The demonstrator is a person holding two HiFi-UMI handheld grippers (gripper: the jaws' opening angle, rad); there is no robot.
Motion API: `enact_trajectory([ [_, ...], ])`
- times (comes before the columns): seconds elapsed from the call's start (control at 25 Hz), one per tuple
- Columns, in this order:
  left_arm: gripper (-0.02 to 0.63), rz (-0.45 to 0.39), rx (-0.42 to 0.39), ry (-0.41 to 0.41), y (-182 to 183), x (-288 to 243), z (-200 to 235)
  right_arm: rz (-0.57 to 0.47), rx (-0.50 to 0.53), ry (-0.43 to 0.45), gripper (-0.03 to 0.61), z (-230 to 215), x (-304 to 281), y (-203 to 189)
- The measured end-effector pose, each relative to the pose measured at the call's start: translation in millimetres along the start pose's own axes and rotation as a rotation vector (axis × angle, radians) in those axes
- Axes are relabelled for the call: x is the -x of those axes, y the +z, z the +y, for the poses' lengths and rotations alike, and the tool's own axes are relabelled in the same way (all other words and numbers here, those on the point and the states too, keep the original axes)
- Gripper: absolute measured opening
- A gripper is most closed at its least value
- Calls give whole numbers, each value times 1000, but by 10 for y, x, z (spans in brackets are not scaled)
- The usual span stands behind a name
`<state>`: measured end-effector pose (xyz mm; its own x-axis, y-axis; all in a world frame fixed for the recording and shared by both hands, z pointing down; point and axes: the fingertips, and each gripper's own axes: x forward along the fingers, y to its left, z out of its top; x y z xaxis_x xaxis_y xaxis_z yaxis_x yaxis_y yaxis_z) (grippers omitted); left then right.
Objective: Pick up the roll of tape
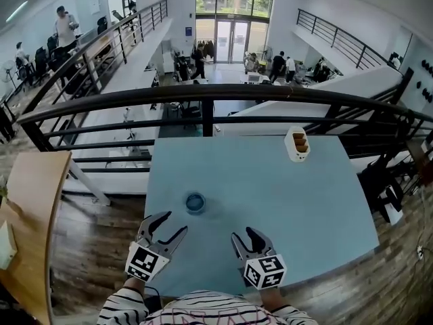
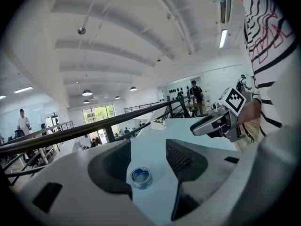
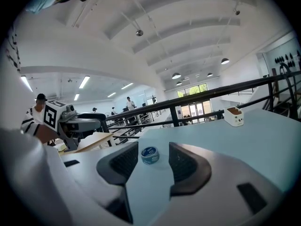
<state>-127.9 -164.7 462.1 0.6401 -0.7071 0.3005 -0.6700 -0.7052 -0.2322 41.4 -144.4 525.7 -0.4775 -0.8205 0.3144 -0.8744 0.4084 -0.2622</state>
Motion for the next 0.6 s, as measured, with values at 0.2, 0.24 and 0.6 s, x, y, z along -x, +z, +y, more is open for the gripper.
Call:
enact_trajectory([
  [0.2,213,57,-105,-20,40,-234,-44,15,-8,27,198,-133,-12,-19],
  [0.24,215,67,-120,-26,44,-284,-49,18,-11,30,198,-157,-15,-24],
  [0.6,222,119,-242,-86,112,-767,-1,28,-25,45,198,-387,-44,-46],
])
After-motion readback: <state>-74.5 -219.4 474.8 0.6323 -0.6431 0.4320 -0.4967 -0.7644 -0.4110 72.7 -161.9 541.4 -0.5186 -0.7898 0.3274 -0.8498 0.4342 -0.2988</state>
